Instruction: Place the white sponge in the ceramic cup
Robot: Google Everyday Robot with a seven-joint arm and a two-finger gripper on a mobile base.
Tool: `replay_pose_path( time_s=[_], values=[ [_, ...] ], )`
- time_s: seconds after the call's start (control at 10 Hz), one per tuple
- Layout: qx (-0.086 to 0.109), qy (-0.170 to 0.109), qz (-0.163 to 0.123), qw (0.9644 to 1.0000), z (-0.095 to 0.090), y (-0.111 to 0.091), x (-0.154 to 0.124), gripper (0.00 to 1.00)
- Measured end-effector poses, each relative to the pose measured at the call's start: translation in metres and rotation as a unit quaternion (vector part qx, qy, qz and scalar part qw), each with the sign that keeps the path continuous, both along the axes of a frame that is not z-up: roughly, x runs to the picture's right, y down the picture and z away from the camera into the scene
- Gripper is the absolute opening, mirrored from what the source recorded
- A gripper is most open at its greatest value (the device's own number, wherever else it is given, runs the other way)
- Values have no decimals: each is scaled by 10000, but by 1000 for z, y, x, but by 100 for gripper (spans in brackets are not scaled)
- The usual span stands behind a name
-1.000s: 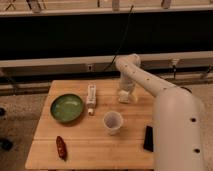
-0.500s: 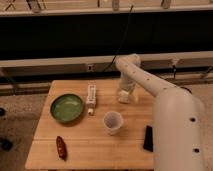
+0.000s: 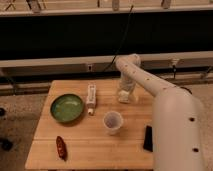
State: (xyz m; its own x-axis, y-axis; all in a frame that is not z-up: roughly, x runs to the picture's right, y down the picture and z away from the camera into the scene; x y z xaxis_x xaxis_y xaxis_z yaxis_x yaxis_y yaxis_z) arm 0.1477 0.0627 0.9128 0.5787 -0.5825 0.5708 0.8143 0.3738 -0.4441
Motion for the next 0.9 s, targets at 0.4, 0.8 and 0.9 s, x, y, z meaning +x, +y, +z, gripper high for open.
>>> replay_pose_path(
  time_s=[0.4,0.8,0.9],
  values=[
    [-269,-587,-87,9979,27,-9,-3,80],
    [-113,-808,-67,9966,39,-12,-4,80],
    [-7,-914,-38,9958,44,-13,-2,79]
  ],
)
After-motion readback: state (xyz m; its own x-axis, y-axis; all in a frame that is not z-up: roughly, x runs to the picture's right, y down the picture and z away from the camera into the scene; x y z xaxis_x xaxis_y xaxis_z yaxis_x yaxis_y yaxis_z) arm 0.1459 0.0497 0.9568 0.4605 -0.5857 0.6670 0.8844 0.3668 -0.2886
